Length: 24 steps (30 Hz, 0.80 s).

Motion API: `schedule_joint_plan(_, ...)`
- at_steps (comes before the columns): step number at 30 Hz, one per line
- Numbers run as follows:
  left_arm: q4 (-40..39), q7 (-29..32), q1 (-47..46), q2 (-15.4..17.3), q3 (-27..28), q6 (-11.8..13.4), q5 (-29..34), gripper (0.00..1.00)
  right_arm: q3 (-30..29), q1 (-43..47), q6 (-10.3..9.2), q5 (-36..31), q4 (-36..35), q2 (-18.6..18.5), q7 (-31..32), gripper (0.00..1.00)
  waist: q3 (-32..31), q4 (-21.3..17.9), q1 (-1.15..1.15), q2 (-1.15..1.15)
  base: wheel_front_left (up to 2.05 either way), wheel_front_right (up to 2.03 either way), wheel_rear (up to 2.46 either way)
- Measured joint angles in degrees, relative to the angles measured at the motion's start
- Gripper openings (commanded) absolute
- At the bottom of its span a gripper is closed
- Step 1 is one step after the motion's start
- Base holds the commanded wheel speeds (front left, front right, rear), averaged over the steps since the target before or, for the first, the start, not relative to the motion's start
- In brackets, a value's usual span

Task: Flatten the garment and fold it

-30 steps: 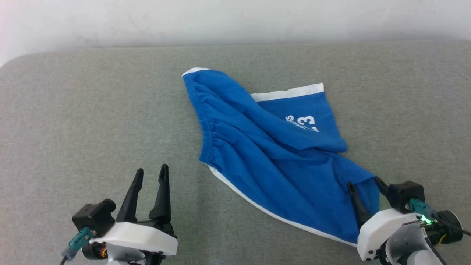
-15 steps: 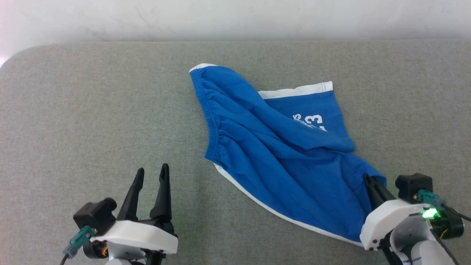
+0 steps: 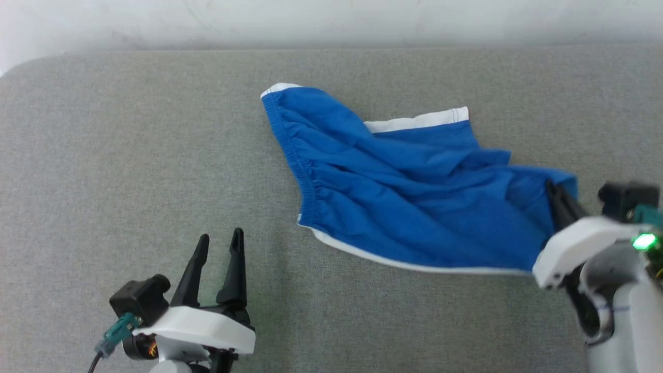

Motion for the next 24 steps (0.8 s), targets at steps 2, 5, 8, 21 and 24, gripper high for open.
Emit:
schedule_joint_plan(2,0.2,0.0,-0.6,0.0,-0.2,0.0,0.0,1.0,-0.9,-2.6,0.0,-0.9,1.0,-0.5,1.5,0.0,0.5,0.1,0.0,0.0,0.0,0.0,0.0)
schedule_joint_plan(5,0.4,0.0,-0.9,0.0,-0.3,0.0,0.0,1.0,-1.5,-5.1,0.0,-1.4,3.1,-1.4,2.4,0.0,1.1,0.2,0.0,0.0,0.0,0.0,0.0)
schedule_joint_plan(8,1.2,0.1,-1.9,0.0,-0.7,-0.1,0.0,1.0,-1.4,-9.1,0.0,-2.9,9.1,-2.7,3.0,0.4,1.9,0.4,0.0,0.0,0.0,0.0,0.0)
schedule_joint_plan(21,2.5,-0.9,-3.0,-0.2,-1.4,-0.6,-0.2,1.0,0.1,-10.2,0.0,-1.6,12.5,-3.2,-3.7,1.0,-0.4,-0.4,0.0,0.0,0.0,0.0,0.0)
schedule_joint_plan(24,1.9,-1.8,-2.5,0.0,-1.4,-1.2,0.2,1.0,-2.0,-5.6,0.0,-1.5,7.0,-2.4,-7.0,1.0,-1.7,-0.6,-0.01,0.0,0.0,0.0,0.0)
